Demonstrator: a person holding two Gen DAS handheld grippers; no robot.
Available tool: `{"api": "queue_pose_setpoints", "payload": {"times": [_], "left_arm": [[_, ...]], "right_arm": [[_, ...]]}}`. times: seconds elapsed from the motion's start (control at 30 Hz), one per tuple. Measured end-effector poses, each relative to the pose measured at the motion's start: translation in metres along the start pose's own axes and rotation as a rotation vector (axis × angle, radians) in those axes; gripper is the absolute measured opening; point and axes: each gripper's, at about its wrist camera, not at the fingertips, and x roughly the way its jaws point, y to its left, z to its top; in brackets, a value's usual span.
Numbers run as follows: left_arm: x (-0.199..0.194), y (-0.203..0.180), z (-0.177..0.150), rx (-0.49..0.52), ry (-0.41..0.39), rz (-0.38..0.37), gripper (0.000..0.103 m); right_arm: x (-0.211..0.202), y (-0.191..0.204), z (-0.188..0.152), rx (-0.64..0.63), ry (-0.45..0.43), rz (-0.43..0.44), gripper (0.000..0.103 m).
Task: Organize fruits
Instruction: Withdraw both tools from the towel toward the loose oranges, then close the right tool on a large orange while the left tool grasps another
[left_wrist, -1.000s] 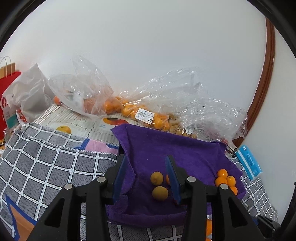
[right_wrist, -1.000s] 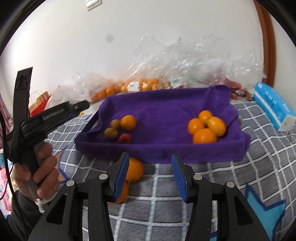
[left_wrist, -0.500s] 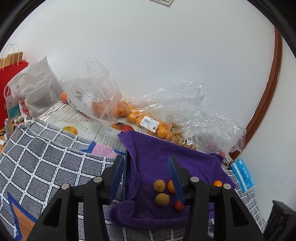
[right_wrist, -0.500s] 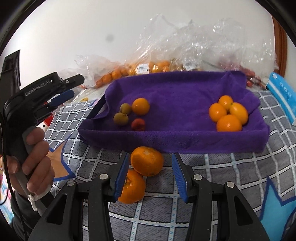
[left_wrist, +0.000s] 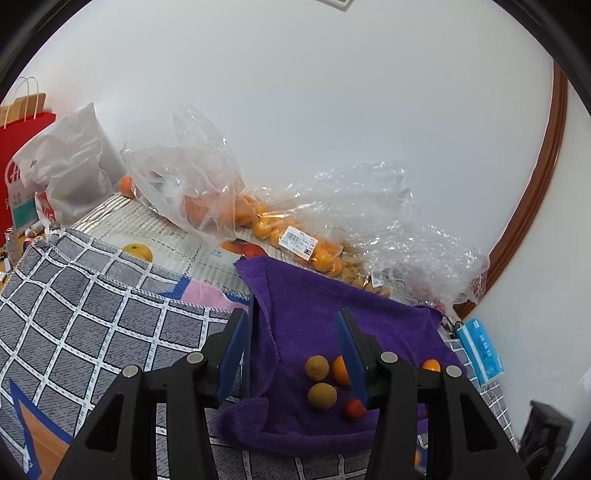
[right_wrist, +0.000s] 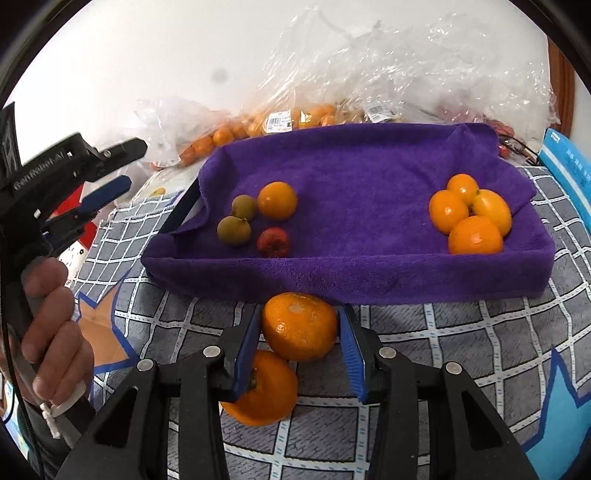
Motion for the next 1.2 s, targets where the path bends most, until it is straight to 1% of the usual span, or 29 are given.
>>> {"api": "queue_pose_setpoints", "payload": {"times": [0.07, 0.2, 0.3, 0.33, 0.4, 0.47, 0.53, 0.63, 0.73, 0.83, 0.93, 1.03, 1.2], "left_arm": [[0.002, -0.002, 0.0, 0.007, 0.007, 0.004, 0.047], [0.004, -0.005, -0.002, 0.016, 0.02, 0.001, 0.047], [0.002, -0.007, -0.003, 0.02, 0.018, -0.01, 0.047], [0.003, -0.009, -0.003, 0.025, 0.018, -0.01, 0.047], [0.004, -0.012, -0.005, 0.037, 0.026, -0.013, 0.047], [0.007, -0.015, -0.008, 0.054, 0.044, -0.023, 0.047], [0.013, -0.018, -0.011, 0.066, 0.084, -0.051, 0.047], [0.018, -0.022, -0.017, 0.075, 0.111, -0.056, 0.047], [0.019, -0.027, -0.021, 0.11, 0.115, -0.05, 0.047], [0.02, -0.034, -0.025, 0.147, 0.118, -0.061, 0.047], [0.021, -0.041, -0.031, 0.186, 0.127, -0.077, 0.047], [0.022, -0.05, -0.038, 0.234, 0.15, -0.104, 0.047], [0.018, -0.069, -0.048, 0.306, 0.183, -0.186, 0.048]], "right_arm": [[-0.011, -0.009, 0.0, 0.02, -0.029, -0.011, 0.042], [-0.03, -0.035, -0.004, 0.03, -0.062, -0.09, 0.042], [-0.032, -0.05, -0.012, 0.008, -0.047, -0.173, 0.042], [-0.033, -0.055, -0.016, 0.008, -0.037, -0.186, 0.042], [-0.032, -0.063, -0.02, 0.022, -0.019, -0.174, 0.042], [-0.03, -0.066, -0.024, 0.026, -0.025, -0.153, 0.043], [-0.027, -0.063, -0.024, -0.001, -0.039, -0.174, 0.043], [-0.022, -0.056, -0.027, -0.056, -0.024, -0.191, 0.042], [-0.022, -0.058, -0.027, -0.047, -0.032, -0.149, 0.042], [-0.028, -0.065, -0.027, -0.009, -0.06, -0.135, 0.042], [-0.039, -0.07, -0.028, 0.02, -0.114, -0.112, 0.042], [-0.044, -0.075, -0.027, 0.051, -0.147, -0.146, 0.042], [-0.049, -0.086, -0.027, 0.096, -0.172, -0.203, 0.042]]}}
